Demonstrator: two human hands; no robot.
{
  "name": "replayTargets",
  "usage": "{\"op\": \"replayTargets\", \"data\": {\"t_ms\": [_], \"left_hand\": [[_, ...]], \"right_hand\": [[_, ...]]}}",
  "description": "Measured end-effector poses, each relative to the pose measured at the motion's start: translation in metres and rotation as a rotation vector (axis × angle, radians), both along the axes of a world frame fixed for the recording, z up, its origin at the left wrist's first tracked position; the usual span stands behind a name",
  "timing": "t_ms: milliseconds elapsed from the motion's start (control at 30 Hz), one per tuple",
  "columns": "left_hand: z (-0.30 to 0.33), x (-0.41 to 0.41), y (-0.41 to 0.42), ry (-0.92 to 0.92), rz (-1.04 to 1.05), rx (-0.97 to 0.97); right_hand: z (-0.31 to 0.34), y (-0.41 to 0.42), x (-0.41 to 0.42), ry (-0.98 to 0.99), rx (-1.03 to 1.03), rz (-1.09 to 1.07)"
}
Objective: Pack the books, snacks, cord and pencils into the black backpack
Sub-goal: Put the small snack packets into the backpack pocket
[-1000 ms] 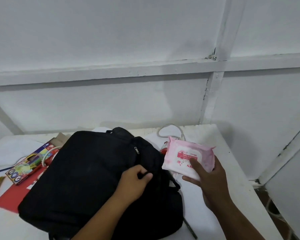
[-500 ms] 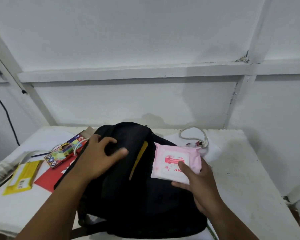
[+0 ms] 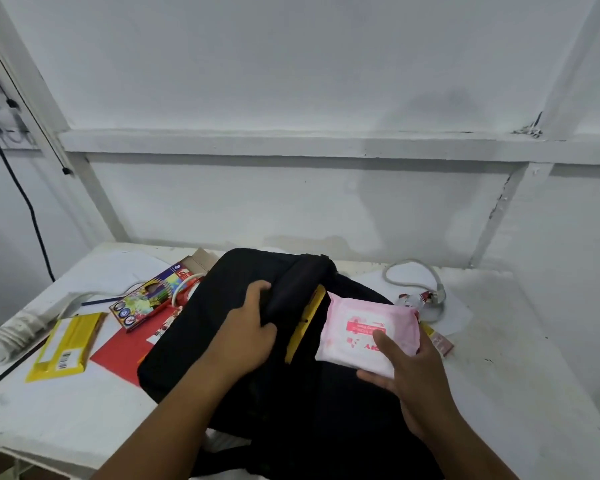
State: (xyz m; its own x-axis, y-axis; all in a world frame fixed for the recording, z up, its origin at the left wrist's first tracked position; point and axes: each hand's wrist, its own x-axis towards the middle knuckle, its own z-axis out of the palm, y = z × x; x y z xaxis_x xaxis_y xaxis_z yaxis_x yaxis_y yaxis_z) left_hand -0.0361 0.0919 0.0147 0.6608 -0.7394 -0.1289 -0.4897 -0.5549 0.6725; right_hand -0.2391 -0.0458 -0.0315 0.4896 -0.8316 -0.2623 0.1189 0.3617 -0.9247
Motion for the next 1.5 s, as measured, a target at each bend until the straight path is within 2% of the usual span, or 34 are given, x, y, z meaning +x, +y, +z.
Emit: {"op": "replayTargets", "data": {"t_ms": [133, 333, 667, 733, 833, 1000, 1100, 1167, 1200, 1300, 1500], "left_hand": [[0.016, 0.015, 0.006, 0.133, 0.013, -0.109], [0.028, 0.024, 0.011, 0.078, -0.025, -0.229], [0.041, 0.032, 0.013, 0.182, 0.02, -0.311], [0.043, 0.034, 0.013, 0.193, 0.034, -0.316], [0.045, 0.037, 0.011, 0.223, 0.074, -0.327], [0.044, 0.038, 0.006, 0.301, 0.129, -0.34], [0.046, 0.039, 0.004, 0.323, 0.174, -0.373], [0.049, 0.038, 0.004, 0.34, 0.184, -0.378], [0.05, 0.037, 0.003, 0.345, 0.184, -0.375], [0.052, 0.036, 0.001, 0.356, 0.189, -0.368], [0.053, 0.035, -0.002, 0.374, 0.185, -0.366]], "right_hand": [[0.006, 0.005, 0.008, -0.054, 0.14, 0.05], [0.016, 0.015, 0.04, -0.065, 0.21, 0.132], [0.019, -0.007, 0.144, -0.11, 0.326, 0.251], [0.015, -0.009, 0.155, 0.019, 0.118, 0.267], [0.01, -0.021, 0.152, 0.372, -0.444, 0.299], [-0.004, -0.047, 0.13, 0.406, -0.686, 0.474], [-0.011, -0.055, 0.116, 0.568, -1.149, 0.541], [-0.017, -0.062, 0.116, 0.598, -1.444, 0.51], [-0.02, -0.065, 0.12, 0.572, -1.495, 0.504], [-0.028, -0.073, 0.132, 0.493, -1.388, 0.552], [-0.028, -0.058, 0.153, 0.498, -1.443, 0.402]]}}
